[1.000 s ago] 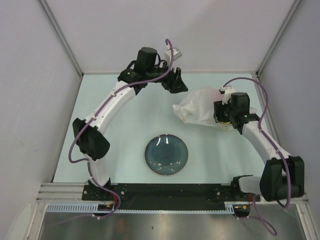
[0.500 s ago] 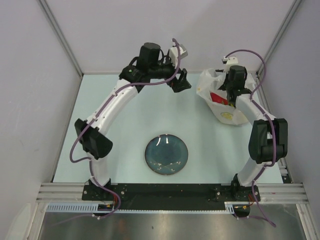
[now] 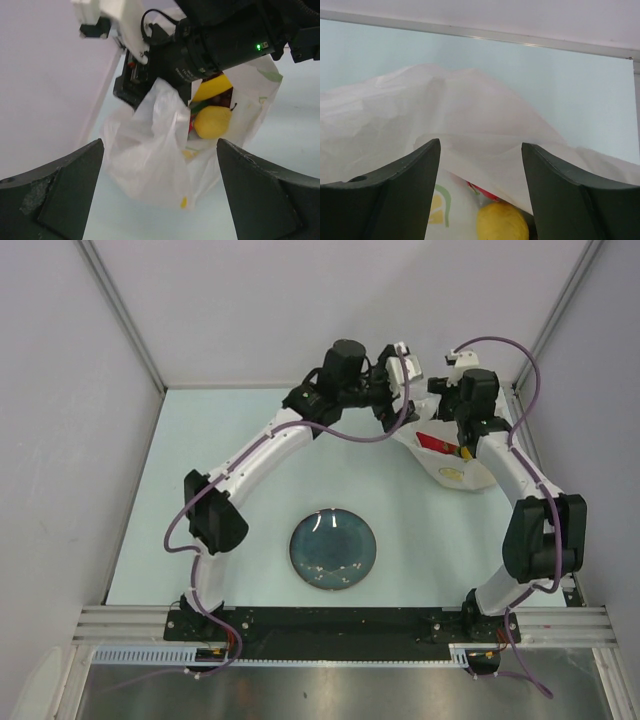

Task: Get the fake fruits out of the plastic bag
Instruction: Adjust the plastic bag at the center of the board, then take out the fake fruit from the plastic bag.

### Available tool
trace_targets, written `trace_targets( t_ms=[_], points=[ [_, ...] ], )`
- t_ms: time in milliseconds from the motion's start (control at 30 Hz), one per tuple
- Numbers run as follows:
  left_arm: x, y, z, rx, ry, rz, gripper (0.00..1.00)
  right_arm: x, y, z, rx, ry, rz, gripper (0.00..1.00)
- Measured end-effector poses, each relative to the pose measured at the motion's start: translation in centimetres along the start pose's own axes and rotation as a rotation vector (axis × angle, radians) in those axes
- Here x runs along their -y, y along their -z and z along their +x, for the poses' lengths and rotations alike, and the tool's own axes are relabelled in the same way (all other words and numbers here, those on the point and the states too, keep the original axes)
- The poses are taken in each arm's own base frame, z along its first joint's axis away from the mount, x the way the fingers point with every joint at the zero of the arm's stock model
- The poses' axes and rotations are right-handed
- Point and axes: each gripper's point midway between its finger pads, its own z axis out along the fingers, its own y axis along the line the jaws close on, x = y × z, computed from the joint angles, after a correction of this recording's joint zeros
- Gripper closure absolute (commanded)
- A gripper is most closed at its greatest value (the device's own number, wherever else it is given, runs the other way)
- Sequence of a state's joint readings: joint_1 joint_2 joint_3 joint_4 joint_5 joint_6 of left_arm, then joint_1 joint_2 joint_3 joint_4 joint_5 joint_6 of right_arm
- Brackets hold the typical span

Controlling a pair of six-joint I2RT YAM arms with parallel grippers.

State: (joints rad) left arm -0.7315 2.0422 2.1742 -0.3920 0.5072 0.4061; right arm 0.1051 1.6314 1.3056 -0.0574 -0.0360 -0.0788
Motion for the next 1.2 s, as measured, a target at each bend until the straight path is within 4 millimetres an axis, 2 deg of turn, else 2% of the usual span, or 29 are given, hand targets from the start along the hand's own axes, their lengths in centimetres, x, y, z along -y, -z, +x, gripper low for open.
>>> trace_targets(
  t_ms=[100, 200, 300, 333, 400, 433, 533, 633, 700, 867, 967, 1100, 1200],
  points=[
    [1.0, -1.2, -0.2, 0.016, -0.082, 0.004, 0.0, 0.0, 1.0, -0.5, 0.009, -0.011, -0.007, 0.29],
    [1.7, -2.7, 1.1, 0.001, -0.172, -0.015, 0.01, 0.2, 1.8, -0.7, 0.007, -0.025, -0.012, 0.29],
    [2.1, -3.9, 4.2, -0.063, -0.221, -0.052, 0.18, 0.8, 2.7, -0.7, -0.001, -0.035, -0.006, 0.29],
    [2.1, -4.3, 5.2, -0.087, -0.226, -0.069, 0.37, 1.1, 3.2, -0.7, -0.003, -0.037, 0.001, 0.29],
    [1.8, -4.6, 7.0, -0.139, -0.223, -0.11, 0.62, 1.4, 4.5, -1.0, -0.003, -0.034, 0.002, 0.29],
    [1.4, -4.6, 7.7, -0.163, -0.218, -0.135, 0.82, 1.5, 5.4, -1.4, 0.003, -0.028, 0.0, 0.34],
    [0.0, -3.9, 8.3, -0.198, -0.168, -0.198, 1.0, 0.7, 8.2, -3.3, 0.051, 0.012, -0.051, 0.51],
    [-1.5, -2.7, 7.5, -0.189, -0.084, -0.229, 1.0, -1.6, 10.7, -4.5, 0.086, 0.089, -0.159, 0.64],
    [-2.2, -2.0, 6.8, -0.166, -0.021, -0.239, 1.0, -2.8, 11.1, -4.1, 0.076, 0.14, -0.219, 0.71],
    [-2.8, -0.6, 4.7, -0.097, 0.166, -0.215, 1.0, -4.4, 9.6, 0.1, -0.045, 0.207, -0.324, 0.76],
    [-2.0, -0.7, 4.5, -0.071, 0.272, -0.167, 1.0, -5.0, 9.2, 2.5, -0.113, 0.239, -0.37, 0.81],
    [-1.0, -1.0, 4.4, -0.053, 0.374, -0.116, 1.0, -6.7, 9.5, 3.2, -0.131, 0.31, -0.419, 0.82],
    [-0.6, -1.1, 3.9, -0.037, 0.418, -0.089, 1.0, -7.1, 8.6, 3.6, -0.133, 0.342, -0.399, 0.81]
  ],
)
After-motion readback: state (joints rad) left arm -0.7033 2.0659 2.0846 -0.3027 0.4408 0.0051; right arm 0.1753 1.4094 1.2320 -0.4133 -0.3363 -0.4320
